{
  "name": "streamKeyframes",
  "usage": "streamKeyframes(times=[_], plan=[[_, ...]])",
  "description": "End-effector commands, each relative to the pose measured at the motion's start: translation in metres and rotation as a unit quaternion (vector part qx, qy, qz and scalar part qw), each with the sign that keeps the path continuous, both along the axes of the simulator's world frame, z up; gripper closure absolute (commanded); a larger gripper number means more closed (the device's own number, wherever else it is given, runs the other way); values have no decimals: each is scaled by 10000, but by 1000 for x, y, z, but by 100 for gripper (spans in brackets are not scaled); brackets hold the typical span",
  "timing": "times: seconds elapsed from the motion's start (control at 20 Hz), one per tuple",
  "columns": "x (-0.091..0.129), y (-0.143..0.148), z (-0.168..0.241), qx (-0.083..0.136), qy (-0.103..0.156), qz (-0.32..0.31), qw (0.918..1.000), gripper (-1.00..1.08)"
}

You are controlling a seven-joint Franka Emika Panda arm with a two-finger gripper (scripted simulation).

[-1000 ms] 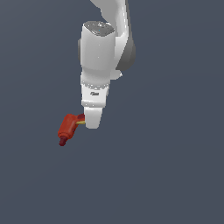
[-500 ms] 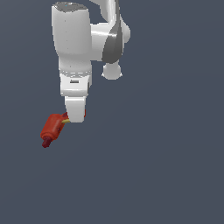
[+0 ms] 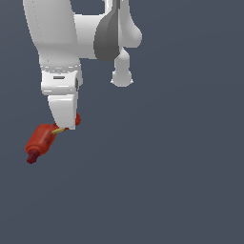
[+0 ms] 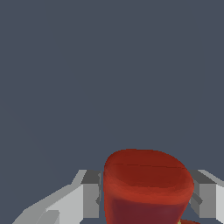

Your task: Pick up the object and move it to a goal position.

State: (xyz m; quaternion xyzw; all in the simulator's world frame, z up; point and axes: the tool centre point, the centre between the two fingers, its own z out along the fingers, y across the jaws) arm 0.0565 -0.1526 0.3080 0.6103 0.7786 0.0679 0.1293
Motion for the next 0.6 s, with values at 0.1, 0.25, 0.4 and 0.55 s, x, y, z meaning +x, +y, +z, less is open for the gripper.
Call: streamKeyframes(times=[0.1, 0.25, 0.4, 0.55], plan=[[5, -10, 11, 40, -99, 145, 9998, 108], [7, -14, 15, 62, -127, 203, 9997, 108], [8, -17, 17, 76, -141, 237, 9996, 108], [8, -18, 17, 80, -144, 246, 9996, 108]])
